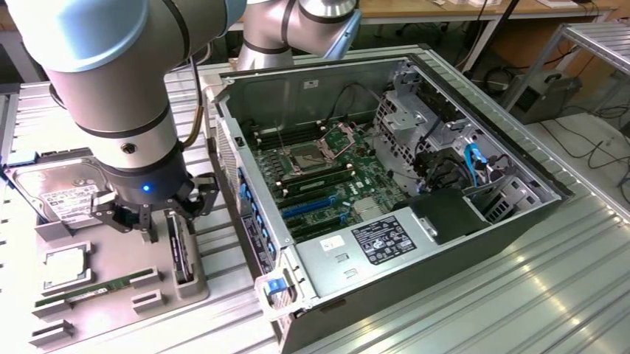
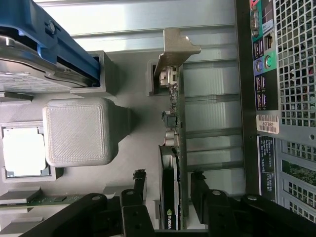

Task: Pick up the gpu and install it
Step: 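Pick up the gpu and move the gpu toward the slot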

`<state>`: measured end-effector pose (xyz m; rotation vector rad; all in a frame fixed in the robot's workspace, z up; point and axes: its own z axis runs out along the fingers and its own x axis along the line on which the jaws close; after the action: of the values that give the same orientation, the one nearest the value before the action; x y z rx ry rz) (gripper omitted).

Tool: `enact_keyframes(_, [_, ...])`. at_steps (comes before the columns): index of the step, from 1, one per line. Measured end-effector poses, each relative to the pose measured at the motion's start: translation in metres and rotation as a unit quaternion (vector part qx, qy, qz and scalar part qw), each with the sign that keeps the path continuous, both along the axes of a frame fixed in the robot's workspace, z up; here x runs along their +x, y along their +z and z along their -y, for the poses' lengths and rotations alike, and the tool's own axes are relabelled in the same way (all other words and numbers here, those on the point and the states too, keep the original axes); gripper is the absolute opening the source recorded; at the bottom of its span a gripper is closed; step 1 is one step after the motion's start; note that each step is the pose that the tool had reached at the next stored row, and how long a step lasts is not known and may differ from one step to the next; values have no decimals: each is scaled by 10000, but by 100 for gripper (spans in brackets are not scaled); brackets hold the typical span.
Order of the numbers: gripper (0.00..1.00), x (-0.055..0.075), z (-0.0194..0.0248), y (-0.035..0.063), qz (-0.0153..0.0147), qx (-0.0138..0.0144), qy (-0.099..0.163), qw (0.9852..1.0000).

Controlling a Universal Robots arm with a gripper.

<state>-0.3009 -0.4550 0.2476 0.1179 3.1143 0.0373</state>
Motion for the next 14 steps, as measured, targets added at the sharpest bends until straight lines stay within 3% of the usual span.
enact_keyframes(1, [49, 0, 0, 0, 0, 0, 0, 10000])
enact_keyframes(2, [61, 0, 0, 0, 0, 0, 0, 10000])
enact_keyframes(3, [61, 0, 0, 0, 0, 0, 0, 10000])
enact_keyframes(4, [68, 0, 0, 0, 0, 0, 0, 10000])
enact_keyframes(8, [67, 0, 0, 0, 0, 0, 0, 10000])
enact_keyframes(10, [53, 0, 0, 0, 0, 0, 0, 10000])
enact_keyframes(11, [42, 0, 0, 0, 0, 0, 0, 10000])
enact_keyframes(14, [26, 0, 0, 0, 0, 0, 0, 10000])
